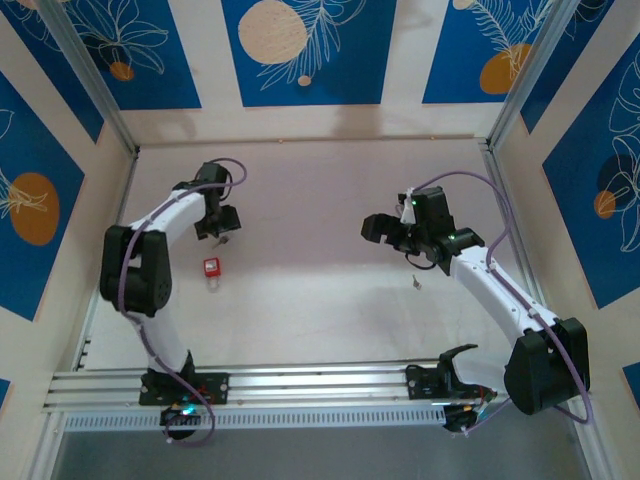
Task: Unlock with the key
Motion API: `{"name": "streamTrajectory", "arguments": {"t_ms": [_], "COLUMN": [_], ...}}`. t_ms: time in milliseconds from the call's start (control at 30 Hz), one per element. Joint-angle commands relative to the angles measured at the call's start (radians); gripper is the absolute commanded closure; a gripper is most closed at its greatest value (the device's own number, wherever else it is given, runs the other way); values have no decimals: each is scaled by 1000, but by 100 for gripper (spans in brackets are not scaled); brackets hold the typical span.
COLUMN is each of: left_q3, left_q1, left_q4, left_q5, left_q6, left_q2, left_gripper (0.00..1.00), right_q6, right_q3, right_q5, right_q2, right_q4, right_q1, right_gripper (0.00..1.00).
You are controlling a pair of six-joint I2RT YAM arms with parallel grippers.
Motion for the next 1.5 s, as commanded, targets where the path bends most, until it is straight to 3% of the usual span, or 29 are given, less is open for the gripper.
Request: {"name": "streamTrajectory", "arguments": {"t_ms": [0,300,633,1233,1333,1467], "left_q3": [34,11,-9,3,23,45], "left_q1": [1,-1,-31,-312,-335,-307], "left_q4": [-71,19,37,95,74,8], "left_q5": [18,121,206,270,249,72], "left_q6": [57,108,70,10,20,32], "left_q2": [65,87,84,117,103,42], "left_gripper": [35,30,30,30,30,24], "right_q6": [3,-20,-39,-18,-16,-18], "right_q3": [-12,9,84,18,14,17], "right_q5": [9,12,-3,37,30,24], "right_q2": [-15,-3,38,-73,-74,-74], "right_q4": [-25,-42,-78,-98,-98,-103], "right_q1": [7,8,11,3,-2,-1], "right_gripper": [11,11,10,10,10,10]}}
